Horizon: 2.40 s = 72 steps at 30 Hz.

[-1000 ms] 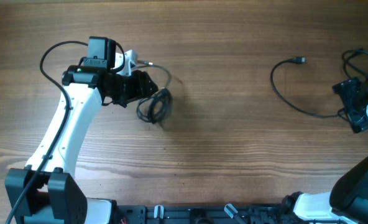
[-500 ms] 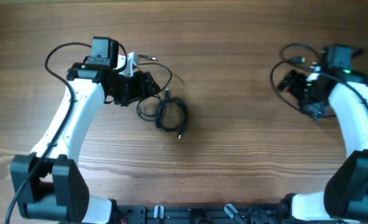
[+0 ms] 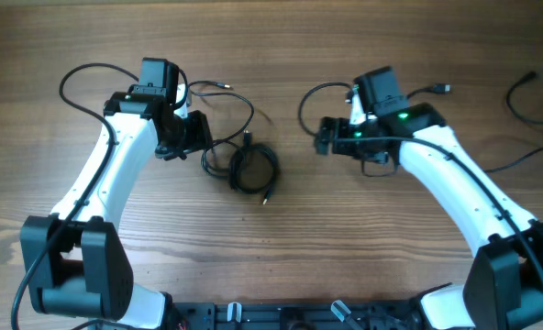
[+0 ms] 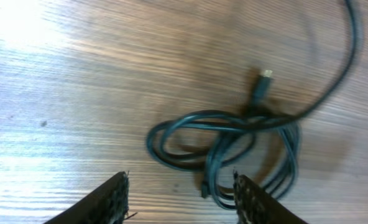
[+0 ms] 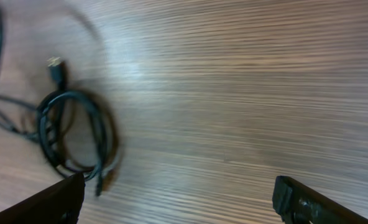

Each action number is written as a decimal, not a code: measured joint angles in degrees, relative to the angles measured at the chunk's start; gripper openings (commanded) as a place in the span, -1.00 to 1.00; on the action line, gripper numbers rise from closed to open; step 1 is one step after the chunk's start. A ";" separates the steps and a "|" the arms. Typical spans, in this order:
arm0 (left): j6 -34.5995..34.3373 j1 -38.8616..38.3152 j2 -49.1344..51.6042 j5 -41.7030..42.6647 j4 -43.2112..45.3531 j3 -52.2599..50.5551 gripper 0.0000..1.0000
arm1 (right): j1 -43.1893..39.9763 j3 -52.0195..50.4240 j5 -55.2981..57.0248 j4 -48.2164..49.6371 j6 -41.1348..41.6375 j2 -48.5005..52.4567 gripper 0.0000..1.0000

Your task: Untangle cables

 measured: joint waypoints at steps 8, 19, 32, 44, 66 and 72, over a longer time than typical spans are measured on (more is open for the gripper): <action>-1.88 0.02 0.20 -2.43 7.08 -8.87 -0.33 | 7.91 -0.02 -0.48 7.23 4.17 0.28 0.97; -8.55 0.00 0.22 -2.21 20.35 -16.61 -0.56 | 10.58 -0.02 -1.03 14.82 4.66 6.14 0.94; -9.73 0.00 0.22 -1.53 23.10 -17.51 -0.92 | 10.54 1.38 -9.35 15.85 5.42 19.85 -0.27; -9.88 0.02 0.22 -1.55 23.06 -17.51 -0.92 | 10.54 1.81 -14.82 6.82 6.82 21.42 -0.91; -9.94 0.00 0.22 11.47 21.84 -17.51 -0.41 | 11.32 1.81 -15.89 2.21 5.44 21.42 -0.91; -9.94 0.00 0.22 11.63 21.77 -17.51 -0.33 | 11.54 1.62 -16.09 3.39 5.42 21.42 -0.91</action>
